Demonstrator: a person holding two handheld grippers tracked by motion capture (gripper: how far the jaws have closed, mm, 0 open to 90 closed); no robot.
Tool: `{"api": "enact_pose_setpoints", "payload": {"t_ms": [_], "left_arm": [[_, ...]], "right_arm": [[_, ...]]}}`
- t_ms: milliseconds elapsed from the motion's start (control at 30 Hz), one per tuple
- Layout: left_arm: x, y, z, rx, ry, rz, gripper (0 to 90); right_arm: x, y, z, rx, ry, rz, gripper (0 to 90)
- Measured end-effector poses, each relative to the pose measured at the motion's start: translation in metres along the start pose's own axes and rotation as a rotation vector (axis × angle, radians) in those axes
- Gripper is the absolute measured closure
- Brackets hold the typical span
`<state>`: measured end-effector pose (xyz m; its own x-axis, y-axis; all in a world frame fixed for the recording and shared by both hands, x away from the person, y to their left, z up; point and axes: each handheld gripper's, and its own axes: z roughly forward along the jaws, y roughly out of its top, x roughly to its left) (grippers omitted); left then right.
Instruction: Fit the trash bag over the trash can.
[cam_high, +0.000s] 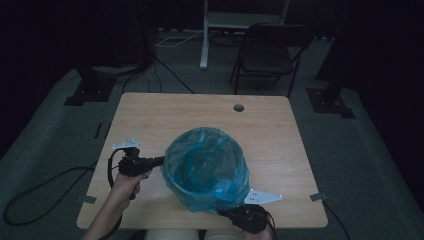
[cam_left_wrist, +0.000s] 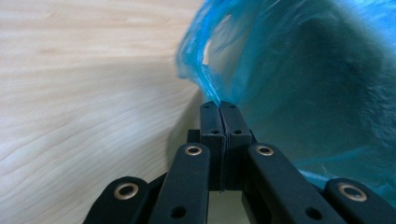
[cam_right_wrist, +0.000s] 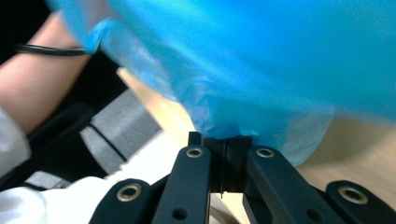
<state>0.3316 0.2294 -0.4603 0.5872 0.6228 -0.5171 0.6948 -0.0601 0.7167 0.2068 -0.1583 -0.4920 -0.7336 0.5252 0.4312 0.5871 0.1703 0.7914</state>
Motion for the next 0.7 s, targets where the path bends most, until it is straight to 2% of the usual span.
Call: {"api": "enact_pose_setpoints", "payload": {"t_ms": [67, 133, 267, 300, 333, 400, 433, 467, 533, 567, 600, 633, 700], "left_arm": [[0.005, -0.003, 0.003, 0.005, 0.000, -0.020, 90.0], [0.007, -0.004, 0.003, -0.003, -0.005, -0.026, 90.0], [0.005, -0.003, 0.001, -0.007, 0.010, -0.007, 90.0], [0.005, -0.003, -0.001, -0.014, 0.004, -0.011, 90.0], [0.005, -0.003, -0.001, -0.014, 0.004, -0.011, 90.0], [0.005, -0.003, -0.001, -0.015, 0.010, -0.010, 90.0], [0.005, -0.004, -0.003, -0.023, -0.009, -0.016, 90.0], [0.005, -0.004, -0.003, -0.019, -0.010, -0.012, 90.0], [0.004, -0.004, -0.002, -0.018, -0.018, -0.011, 90.0], [0.004, -0.004, -0.002, -0.018, -0.018, -0.011, 90.0], [0.004, -0.004, -0.002, -0.018, -0.018, -0.011, 90.0], [0.001, -0.004, -0.001, -0.013, -0.027, -0.004, 90.0], [0.000, -0.003, -0.001, -0.014, -0.025, -0.003, 90.0]], "right_arm": [[-0.013, -0.007, 0.000, 0.004, -0.014, 0.057, 88.9], [-0.023, -0.013, -0.005, 0.007, -0.034, 0.100, 73.9], [-0.033, -0.014, -0.028, -0.016, -0.088, 0.148, 58.7], [-0.035, -0.014, -0.034, -0.025, -0.097, 0.160, 56.4], [-0.036, -0.015, -0.046, -0.059, -0.107, 0.184, 54.8], [-0.036, -0.015, -0.046, -0.059, -0.107, 0.184, 54.8], [-0.036, -0.016, -0.073, -0.092, -0.124, 0.214, 51.3], [-0.034, -0.014, -0.082, -0.120, -0.124, 0.215, 51.2], [-0.025, -0.006, -0.096, -0.157, -0.119, 0.187, 46.9], [-0.025, -0.006, -0.096, -0.157, -0.119, 0.187, 46.9], [-0.020, 0.000, -0.102, -0.185, -0.106, 0.168, 46.9], [-0.012, 0.014, -0.108, -0.218, -0.077, 0.136, 40.4], [-0.005, 0.027, -0.108, -0.218, -0.066, 0.096, 38.0]]}}
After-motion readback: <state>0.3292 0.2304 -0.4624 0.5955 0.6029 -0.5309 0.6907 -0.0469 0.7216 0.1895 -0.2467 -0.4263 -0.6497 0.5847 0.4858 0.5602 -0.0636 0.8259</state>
